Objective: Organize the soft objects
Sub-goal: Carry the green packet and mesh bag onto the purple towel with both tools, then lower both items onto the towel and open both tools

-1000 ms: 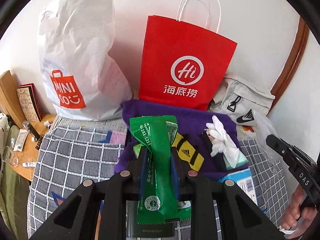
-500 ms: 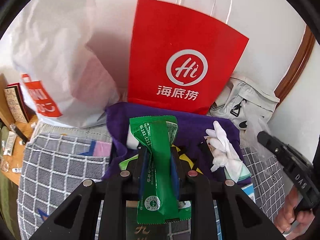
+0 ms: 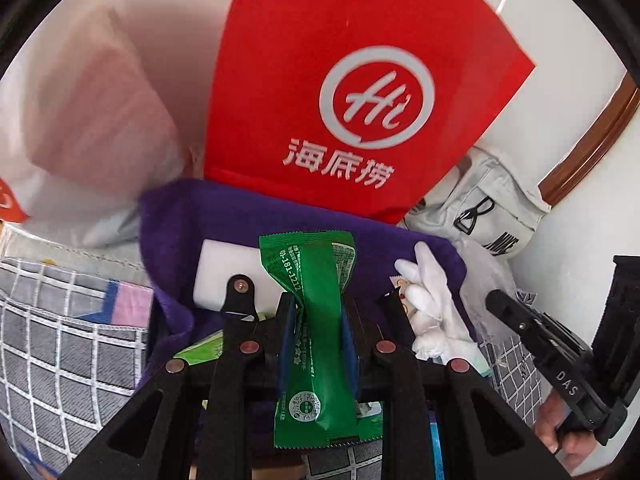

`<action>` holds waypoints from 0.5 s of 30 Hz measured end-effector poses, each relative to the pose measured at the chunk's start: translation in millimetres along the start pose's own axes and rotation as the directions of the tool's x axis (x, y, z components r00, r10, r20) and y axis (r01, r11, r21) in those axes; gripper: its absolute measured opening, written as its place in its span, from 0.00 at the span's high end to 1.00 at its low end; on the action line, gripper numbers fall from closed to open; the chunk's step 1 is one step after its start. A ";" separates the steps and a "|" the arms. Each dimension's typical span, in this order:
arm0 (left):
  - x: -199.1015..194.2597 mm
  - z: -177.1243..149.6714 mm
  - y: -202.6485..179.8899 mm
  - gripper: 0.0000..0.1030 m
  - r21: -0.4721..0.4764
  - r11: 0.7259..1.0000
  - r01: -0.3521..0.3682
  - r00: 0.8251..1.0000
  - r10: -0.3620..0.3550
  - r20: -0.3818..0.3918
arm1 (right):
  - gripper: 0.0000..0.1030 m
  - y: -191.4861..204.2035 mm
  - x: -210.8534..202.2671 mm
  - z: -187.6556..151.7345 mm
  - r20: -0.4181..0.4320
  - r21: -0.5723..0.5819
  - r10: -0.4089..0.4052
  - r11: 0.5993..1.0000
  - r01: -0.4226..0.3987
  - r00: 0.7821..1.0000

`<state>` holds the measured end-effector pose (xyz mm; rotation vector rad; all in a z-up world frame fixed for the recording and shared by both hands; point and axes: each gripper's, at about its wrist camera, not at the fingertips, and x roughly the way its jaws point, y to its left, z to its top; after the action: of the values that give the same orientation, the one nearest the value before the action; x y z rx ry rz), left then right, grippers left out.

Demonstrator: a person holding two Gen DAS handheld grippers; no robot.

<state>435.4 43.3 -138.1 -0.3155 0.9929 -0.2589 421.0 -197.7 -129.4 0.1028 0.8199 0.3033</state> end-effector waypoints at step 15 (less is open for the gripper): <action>27.5 3.4 2.7 0.77 -0.003 1.000 -0.029 0.999 0.029 -0.031 | 0.88 -1.1 39.9 -11.4 -0.115 -0.013 -0.023 1.000 0.022 0.993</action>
<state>452.8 36.5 -158.7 -0.3004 1.0280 -0.2363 438.5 -186.9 -165.5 0.0659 0.9330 0.2947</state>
